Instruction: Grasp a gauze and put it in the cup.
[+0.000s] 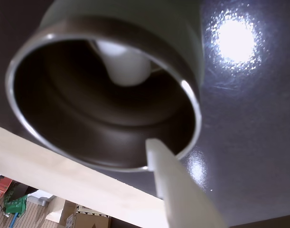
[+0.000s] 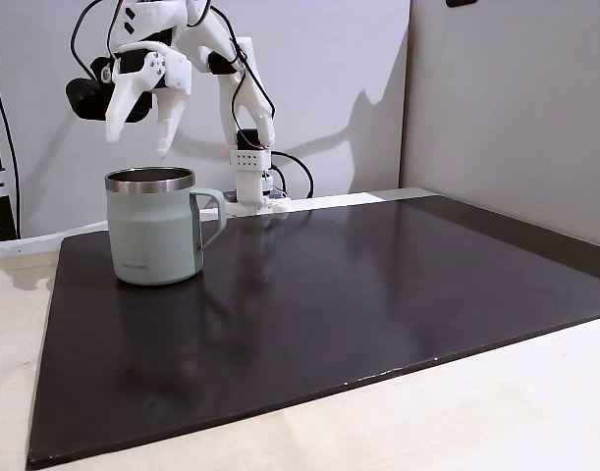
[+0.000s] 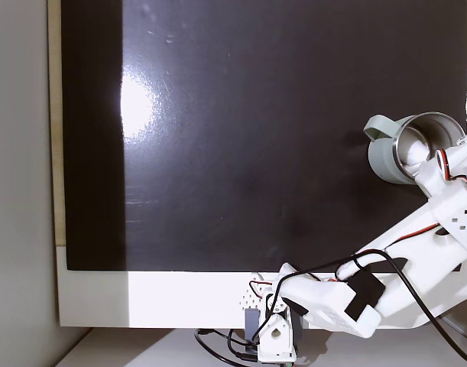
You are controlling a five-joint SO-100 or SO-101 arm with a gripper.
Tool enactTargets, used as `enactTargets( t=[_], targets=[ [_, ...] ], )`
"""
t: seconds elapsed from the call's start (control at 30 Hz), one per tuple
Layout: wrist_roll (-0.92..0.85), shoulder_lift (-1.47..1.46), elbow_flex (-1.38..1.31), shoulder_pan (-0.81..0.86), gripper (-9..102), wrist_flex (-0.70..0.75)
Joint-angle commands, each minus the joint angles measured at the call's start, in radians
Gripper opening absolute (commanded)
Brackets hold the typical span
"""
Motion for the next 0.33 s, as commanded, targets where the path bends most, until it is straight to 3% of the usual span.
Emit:
enactTargets(
  t=[0.0, 0.3],
  targets=[
    [0.002, 0.021, -0.055, -0.014, 37, 0.005],
    [-0.002, 0.031, -0.055, -0.015, 37, 0.009]
  ],
)
